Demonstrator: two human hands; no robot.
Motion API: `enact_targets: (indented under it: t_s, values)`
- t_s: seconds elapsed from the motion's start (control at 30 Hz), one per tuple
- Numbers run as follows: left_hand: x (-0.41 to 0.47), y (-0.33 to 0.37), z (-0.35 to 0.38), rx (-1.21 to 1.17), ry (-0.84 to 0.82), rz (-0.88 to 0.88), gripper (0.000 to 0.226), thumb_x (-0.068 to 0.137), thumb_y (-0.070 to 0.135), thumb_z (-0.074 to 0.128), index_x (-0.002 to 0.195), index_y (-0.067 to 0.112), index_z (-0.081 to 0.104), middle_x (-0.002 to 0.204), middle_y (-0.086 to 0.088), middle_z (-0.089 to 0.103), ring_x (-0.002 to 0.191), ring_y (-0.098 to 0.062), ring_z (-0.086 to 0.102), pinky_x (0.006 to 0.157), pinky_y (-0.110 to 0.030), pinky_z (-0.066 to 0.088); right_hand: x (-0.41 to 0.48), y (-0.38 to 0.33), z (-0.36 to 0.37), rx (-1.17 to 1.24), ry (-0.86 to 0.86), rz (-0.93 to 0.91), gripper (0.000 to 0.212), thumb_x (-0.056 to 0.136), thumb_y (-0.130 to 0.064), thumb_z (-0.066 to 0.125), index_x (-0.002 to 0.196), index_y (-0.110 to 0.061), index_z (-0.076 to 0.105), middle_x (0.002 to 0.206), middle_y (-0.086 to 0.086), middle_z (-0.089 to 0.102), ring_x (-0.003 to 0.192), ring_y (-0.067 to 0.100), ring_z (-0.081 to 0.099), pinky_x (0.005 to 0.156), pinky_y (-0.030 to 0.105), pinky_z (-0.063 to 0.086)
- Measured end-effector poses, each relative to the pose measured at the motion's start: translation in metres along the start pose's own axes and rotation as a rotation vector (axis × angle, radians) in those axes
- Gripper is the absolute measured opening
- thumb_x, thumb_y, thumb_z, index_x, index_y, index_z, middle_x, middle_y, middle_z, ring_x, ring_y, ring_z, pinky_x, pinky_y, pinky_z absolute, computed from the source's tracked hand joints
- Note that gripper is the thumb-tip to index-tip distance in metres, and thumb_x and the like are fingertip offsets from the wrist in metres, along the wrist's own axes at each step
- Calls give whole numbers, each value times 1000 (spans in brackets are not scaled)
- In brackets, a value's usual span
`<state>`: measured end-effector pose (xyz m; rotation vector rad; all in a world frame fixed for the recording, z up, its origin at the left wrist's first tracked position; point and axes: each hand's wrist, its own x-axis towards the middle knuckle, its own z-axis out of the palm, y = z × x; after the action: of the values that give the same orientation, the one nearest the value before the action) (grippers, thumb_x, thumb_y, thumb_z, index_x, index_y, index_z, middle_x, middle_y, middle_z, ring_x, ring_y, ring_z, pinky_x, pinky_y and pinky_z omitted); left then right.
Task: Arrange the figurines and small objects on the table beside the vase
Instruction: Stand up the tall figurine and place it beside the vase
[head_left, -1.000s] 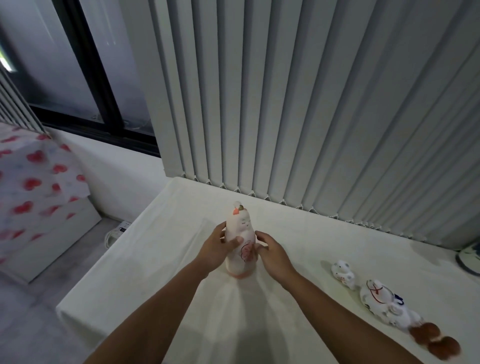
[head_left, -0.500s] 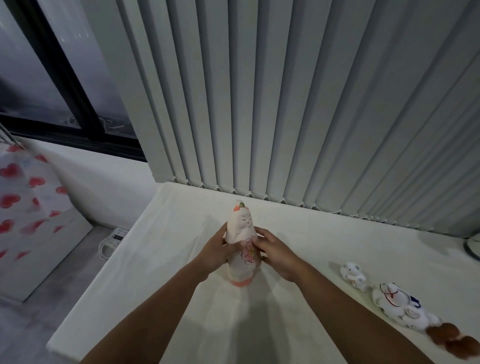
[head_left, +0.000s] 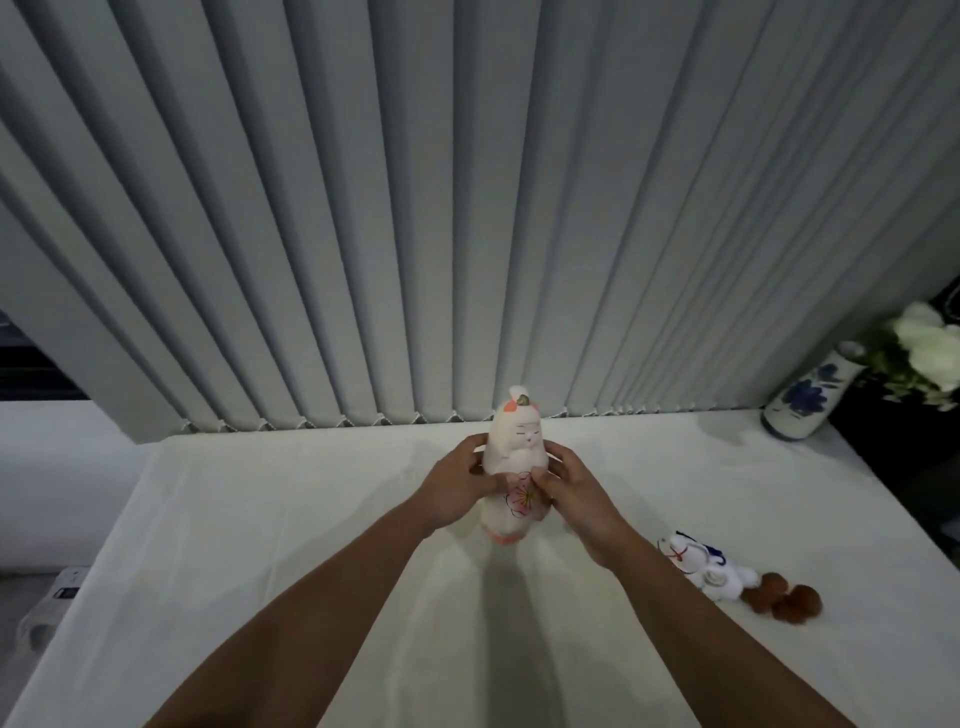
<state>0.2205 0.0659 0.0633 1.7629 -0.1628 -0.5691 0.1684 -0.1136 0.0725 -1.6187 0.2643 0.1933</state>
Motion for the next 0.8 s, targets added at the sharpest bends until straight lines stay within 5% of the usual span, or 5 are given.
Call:
enact_targets:
  t_s: [0.17, 0.43, 0.57, 0.8]
  values:
    - [22, 16, 15, 146, -102, 74, 65, 70, 37, 80, 129, 39, 51, 120, 7, 69, 108, -10, 65, 101, -39, 50, 1, 6, -18, 4, 135, -46, 34, 94, -15, 55, 127, -21, 50, 121, 1, 63, 105, 14, 63, 76, 26, 53]
    - [27, 6, 19, 86, -136, 34, 68, 76, 15, 79, 133, 18, 42, 131, -4, 61, 115, -14, 62, 99, -38, 51, -3, 31, -4, 78, 304, -112, 32, 92, -4, 56, 120, -19, 49, 122, 8, 58, 109, 20, 57, 73, 18, 54]
    - [27, 1, 19, 92, -181, 49, 70, 77, 19, 78, 136, 22, 40, 134, 0, 58, 122, -13, 56, 105, -44, 47, -11, 33, 4, 191, 325, -135, 29, 92, 4, 52, 114, -14, 48, 106, -1, 57, 94, 4, 55, 61, 10, 51]
    - [18, 0, 22, 122, -223, 68, 70, 85, 28, 70, 143, 36, 33, 140, 13, 53, 127, -4, 49, 109, -37, 43, -14, 40, 8, 267, 352, -159, 31, 87, -4, 65, 108, -21, 49, 106, 0, 57, 93, 8, 58, 60, 15, 53]
